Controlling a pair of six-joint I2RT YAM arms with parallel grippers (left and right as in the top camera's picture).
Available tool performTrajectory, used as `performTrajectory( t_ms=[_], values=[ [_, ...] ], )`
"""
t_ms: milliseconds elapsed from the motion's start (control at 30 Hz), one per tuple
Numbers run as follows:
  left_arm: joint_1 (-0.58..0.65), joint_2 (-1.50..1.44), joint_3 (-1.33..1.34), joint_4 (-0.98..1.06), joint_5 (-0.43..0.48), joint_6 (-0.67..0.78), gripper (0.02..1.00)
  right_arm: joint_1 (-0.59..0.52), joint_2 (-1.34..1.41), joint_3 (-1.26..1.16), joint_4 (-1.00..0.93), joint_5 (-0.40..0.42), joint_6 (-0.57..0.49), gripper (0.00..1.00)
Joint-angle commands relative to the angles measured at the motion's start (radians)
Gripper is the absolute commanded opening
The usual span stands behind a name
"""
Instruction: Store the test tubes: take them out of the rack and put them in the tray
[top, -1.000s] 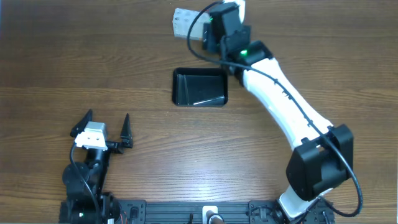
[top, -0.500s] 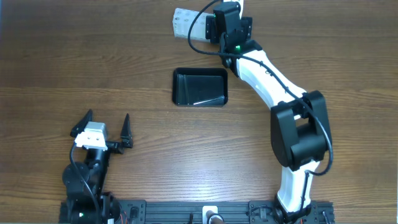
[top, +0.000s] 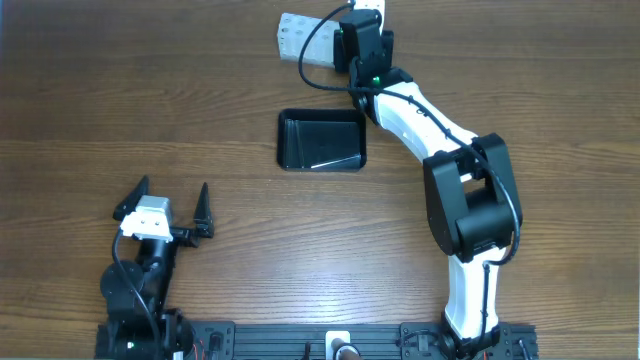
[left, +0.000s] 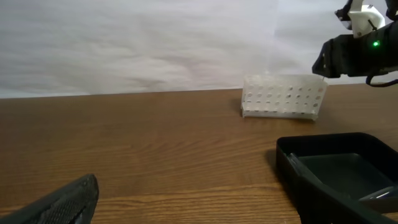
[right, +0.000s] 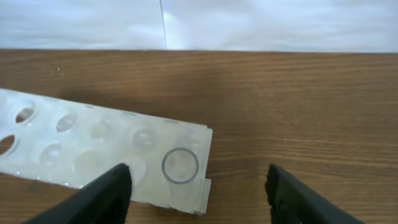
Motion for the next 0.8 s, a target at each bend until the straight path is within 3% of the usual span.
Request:
performTrajectory(
  t_ms=[33, 233, 367, 800],
  values=[
    [-0.005, -0.005, -0.005, 0.0, 0.013, 0.014, 1.0, -0.007, 0.024, 0.003, 0.023, -0.002, -0.002, 0.483],
    [-0.005, -0.005, -0.005, 0.0, 0.013, 0.014, 1.0, -0.007, 0.034, 0.003, 0.029, -0.003, -0.002, 0.294],
    [-0.005, -0.005, -0.005, 0.0, 0.013, 0.014, 1.0, -0.007, 0.039, 0.003, 0.035, -0.003, -0.002, 0.226],
    [-0.005, -0.005, -0.005, 0.0, 0.013, 0.014, 1.0, -0.002, 0.039, 0.003, 0.051, -0.003, -0.001, 0.093]
  ],
)
